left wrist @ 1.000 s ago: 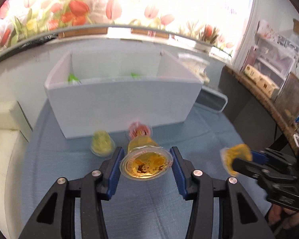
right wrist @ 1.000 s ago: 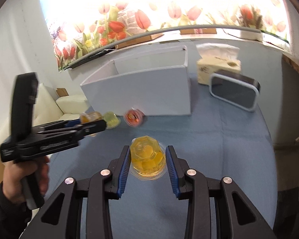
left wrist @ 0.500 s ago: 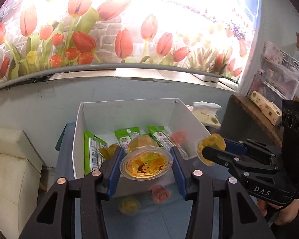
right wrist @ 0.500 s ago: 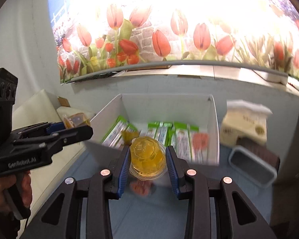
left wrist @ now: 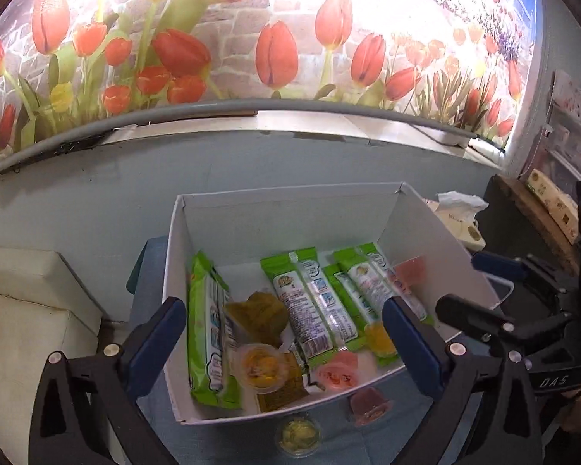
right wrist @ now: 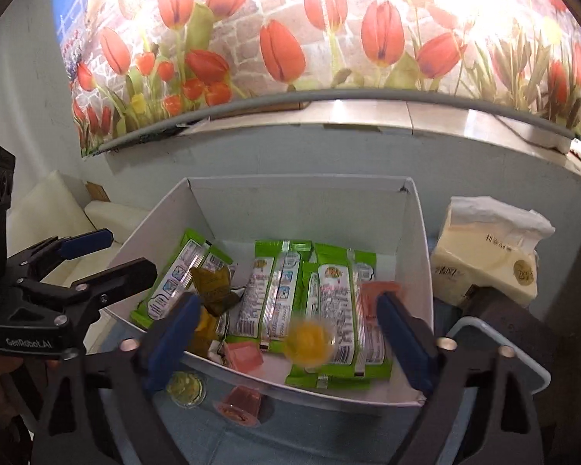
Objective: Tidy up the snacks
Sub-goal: 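Carry both jelly cups into the white box and open both grippers, then grasp the pink jelly cup with the right gripper while the left gripper grasps the pale-green cup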
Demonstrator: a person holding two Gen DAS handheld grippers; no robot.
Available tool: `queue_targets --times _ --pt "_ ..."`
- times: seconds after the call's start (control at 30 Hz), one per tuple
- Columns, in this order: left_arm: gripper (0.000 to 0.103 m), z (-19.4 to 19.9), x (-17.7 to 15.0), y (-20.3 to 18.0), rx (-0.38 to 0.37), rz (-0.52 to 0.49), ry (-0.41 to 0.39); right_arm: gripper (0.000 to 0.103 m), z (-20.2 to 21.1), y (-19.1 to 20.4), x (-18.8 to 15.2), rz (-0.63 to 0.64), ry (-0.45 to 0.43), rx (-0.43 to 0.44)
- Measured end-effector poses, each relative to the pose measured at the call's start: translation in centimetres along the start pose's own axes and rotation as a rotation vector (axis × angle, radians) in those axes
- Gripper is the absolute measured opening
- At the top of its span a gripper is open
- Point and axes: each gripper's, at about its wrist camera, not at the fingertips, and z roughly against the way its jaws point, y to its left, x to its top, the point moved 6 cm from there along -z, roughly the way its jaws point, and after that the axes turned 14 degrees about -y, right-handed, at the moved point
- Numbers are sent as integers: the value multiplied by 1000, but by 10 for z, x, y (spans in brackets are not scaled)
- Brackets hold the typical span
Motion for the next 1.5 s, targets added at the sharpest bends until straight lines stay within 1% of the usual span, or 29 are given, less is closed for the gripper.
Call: queue_targets --times 0.03,0.17,0.2,0.23,0.37,0.53,0.63,0.7,0.83,0.97,1.2,1.3,1.37,1.43,1.47,1.5 --pt "103 1 -1 1 5 -2 -1 96 1 -1 -1 4 4 -9" --pt "103 7 -5 2 -2 9 -5 97 8 -2 -7 -33 3 0" --pt "103 10 -5 2 -6 9 -7 101 10 -2 -8 -32 0 -4" --pt "103 13 -4 1 -6 7 -11 103 12 -3 -10 -33 -4 -9" --pt "103 28 -3 -3 1 -4 -22 103 24 -1 -13 -57 -18 -4" --pt "103 56 -9 -5 -4 1 -49 103 47 7 -22 -73 -50 -11" --pt "103 75 -18 -5 -9 13 -62 103 59 15 -35 -88 -68 -9" --pt "103 87 -26 -5 -9 23 -66 103 61 22 -48 -87 -54 -4" --pt "103 108 -49 -4 -7 35 -61 103 51 40 -79 -63 4 -19" --pt "103 125 -74 -1 -2 43 -51 103 33 52 -99 -35 41 -51" --pt "103 128 -113 16 9 88 -1 103 -2 51 -116 -79 92 -98" --pt "103 126 -124 22 26 91 10 103 -14 44 -120 -101 103 -143" --pt "103 125 -130 26 31 93 19 97 -18 40 -121 -109 101 -158" --pt "103 123 -135 28 38 95 30 74 -24 39 -123 -106 120 -165" --pt "103 121 -136 29 36 97 33 71 -26 40 -124 -109 126 -154" --pt "103 119 -137 30 34 100 36 65 -29 40 -125 -103 135 -154"
